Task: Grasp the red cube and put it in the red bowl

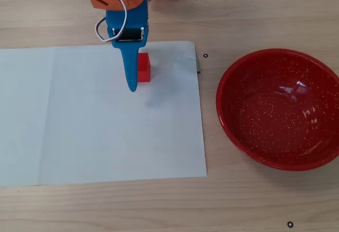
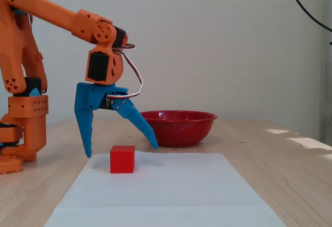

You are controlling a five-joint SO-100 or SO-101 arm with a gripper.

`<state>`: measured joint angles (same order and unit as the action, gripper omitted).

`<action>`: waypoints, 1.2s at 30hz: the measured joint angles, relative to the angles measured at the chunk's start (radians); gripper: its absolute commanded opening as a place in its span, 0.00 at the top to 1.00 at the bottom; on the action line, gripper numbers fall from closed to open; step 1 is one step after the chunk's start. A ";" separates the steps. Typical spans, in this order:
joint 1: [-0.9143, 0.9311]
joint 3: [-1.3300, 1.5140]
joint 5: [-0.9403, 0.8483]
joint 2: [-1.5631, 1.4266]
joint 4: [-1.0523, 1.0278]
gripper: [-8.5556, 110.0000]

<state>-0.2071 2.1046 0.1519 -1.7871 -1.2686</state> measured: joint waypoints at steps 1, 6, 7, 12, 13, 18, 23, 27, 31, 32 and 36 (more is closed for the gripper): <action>0.002 0.000 0.000 0.015 0.015 0.45; 0.000 0.000 0.000 0.032 0.061 0.46; 0.000 0.000 0.000 0.037 0.061 0.46; 0.002 0.043 0.000 0.051 0.097 0.48; 0.002 0.052 0.000 0.051 0.097 0.49; 0.002 0.052 0.000 0.051 0.101 0.50; 0.043 0.052 0.003 0.051 0.101 0.53; 0.040 0.052 -0.008 0.051 0.103 0.57; 0.043 0.052 -0.008 0.051 0.103 0.59; 0.043 0.052 -0.008 0.051 0.103 0.60; 0.041 0.052 -0.009 0.051 0.103 0.59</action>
<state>-0.1657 2.1568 0.1427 -1.7365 -1.1658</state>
